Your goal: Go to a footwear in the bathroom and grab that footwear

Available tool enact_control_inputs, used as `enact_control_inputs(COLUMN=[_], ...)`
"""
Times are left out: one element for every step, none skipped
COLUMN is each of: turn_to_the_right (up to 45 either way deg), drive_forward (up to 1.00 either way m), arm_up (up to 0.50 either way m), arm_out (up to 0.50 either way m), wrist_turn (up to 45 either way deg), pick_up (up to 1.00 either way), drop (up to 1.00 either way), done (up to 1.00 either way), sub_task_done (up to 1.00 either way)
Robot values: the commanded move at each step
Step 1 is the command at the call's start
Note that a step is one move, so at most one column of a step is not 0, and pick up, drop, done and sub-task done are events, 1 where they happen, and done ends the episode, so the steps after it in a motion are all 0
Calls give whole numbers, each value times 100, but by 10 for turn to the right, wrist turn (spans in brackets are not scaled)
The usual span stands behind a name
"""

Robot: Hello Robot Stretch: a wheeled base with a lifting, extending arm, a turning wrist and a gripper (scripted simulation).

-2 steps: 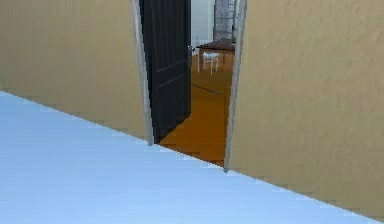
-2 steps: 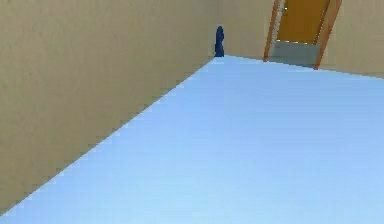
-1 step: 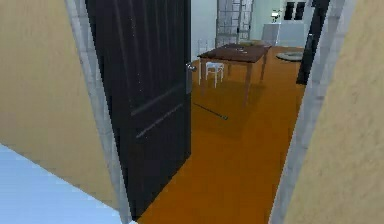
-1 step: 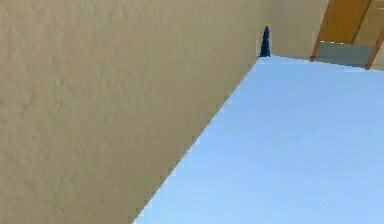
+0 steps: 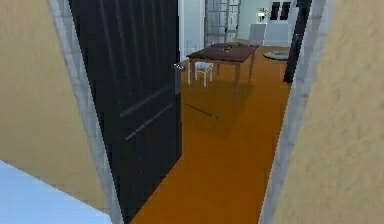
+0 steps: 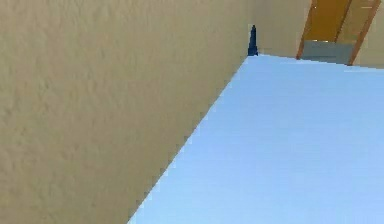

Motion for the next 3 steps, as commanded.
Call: enact_control_inputs(turn_to_the_right=[0,0,150], drive_forward=[35,65,0], arm_up=[0,0,0], arm_out=[0,0,0], wrist_turn=[0,0,0], pick_up=[0,0,0], drop=[0,0,0], done=[0,0,0], sub_task_done=[0,0,0])
